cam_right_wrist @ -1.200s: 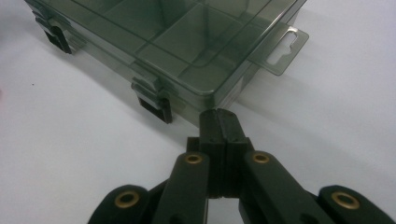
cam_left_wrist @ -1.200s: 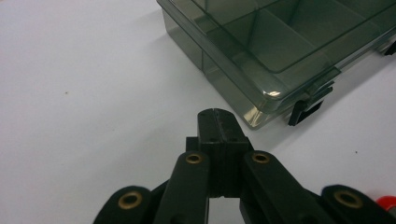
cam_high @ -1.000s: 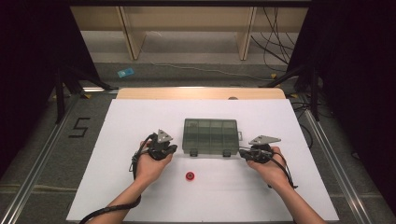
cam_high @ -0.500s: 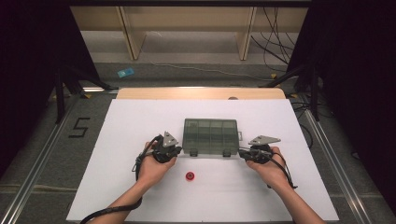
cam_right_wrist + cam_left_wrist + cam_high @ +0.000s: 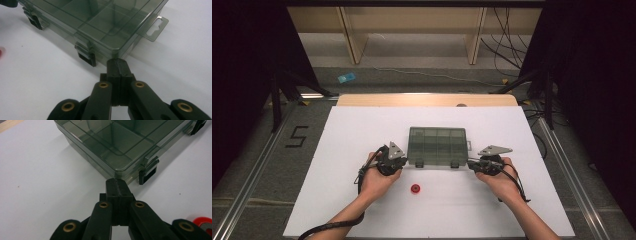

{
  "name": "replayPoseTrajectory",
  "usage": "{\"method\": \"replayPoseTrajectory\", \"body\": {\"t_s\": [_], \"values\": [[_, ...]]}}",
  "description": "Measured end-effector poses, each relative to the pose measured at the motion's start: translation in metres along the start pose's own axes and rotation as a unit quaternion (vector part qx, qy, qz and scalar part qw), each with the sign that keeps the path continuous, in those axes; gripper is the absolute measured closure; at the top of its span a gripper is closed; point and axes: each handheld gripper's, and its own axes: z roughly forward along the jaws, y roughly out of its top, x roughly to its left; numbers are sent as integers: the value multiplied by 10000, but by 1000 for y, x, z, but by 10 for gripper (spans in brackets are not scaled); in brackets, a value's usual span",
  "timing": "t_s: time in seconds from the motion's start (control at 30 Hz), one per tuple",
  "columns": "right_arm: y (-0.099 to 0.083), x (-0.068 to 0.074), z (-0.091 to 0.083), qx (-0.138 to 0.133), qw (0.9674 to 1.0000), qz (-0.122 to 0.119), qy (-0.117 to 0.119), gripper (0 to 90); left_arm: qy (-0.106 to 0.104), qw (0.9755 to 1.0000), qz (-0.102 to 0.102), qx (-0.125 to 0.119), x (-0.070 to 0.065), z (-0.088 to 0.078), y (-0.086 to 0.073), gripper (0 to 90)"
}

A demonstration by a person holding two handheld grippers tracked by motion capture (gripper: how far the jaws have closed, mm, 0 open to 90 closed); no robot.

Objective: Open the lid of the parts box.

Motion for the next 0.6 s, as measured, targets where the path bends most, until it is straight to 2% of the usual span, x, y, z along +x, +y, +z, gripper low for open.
{"method": "replayPoseTrajectory", "body": {"t_s": [0.03, 0.07, 0.13, 0.17, 0.2, 0.23, 0.3, 0.33, 0.37, 0.4, 0.43, 0.47, 0.5, 0.57, 0.6], "values": [[1, 1, -1, 59, 9999, 132, 32, 900, 5, 10000, -17, 8, 0, 0, 0, 899], [1, 0, -1, 8, 10000, 0, 23, 900, -46, 10000, -43, -10, 0, 0, 0, 899], [2, 4, -4, 98, 9995, 298, 54, 900, -11, 10000, -47, -38, 0, -1, 0, 899], [2, 4, -4, 82, 9994, 318, 46, 900, 12, 10000, 13, -48, 1, -2, 1, 899], [2, 3, -4, 63, 9996, 283, 55, 900, 5, 10000, -52, -47, 0, -2, 1, 899], [3, 4, -5, 77, 9995, 309, 48, 900, 6, 10000, -23, -79, 1, -2, 1, 899], [3, 2, -5, -47, 9998, 173, 8, 900, 21, 9999, -16, -97, 1, -4, 2, 899], [3, 2, -5, -47, 9998, 173, 8, 900, 21, 9999, -16, -97, 1, -4, 2, 899], [3, 2, -6, -73, 9998, 170, 14, 900, 0, 9997, -165, -203, 0, -3, 2, 899], [4, 3, -7, -106, 9997, 242, 8, 900, 49, 9998, -47, -182, 2, -5, 3, 899], [5, 4, -8, -86, 9995, 301, 20, 900, 49, 9998, -47, -182, 2, -5, 3, 899], [5, 3, -8, -147, 9997, 211, 3, 900, 70, 9996, -128, -228, 1, -5, 3, 899], [5, 4, -8, -202, 9995, 255, -28, 900, 54, 9998, -100, -178, 2, -7, 3, 899], [6, 4, -8, -240, 9995, 223, -13, 900, 44, 9996, -171, -238, 1, -6, 3, 899], [7, 4, -9, -356, 9992, 169, -43, 900, -22, 9995, -215, -240, 1, -6, 4, 899]]}}
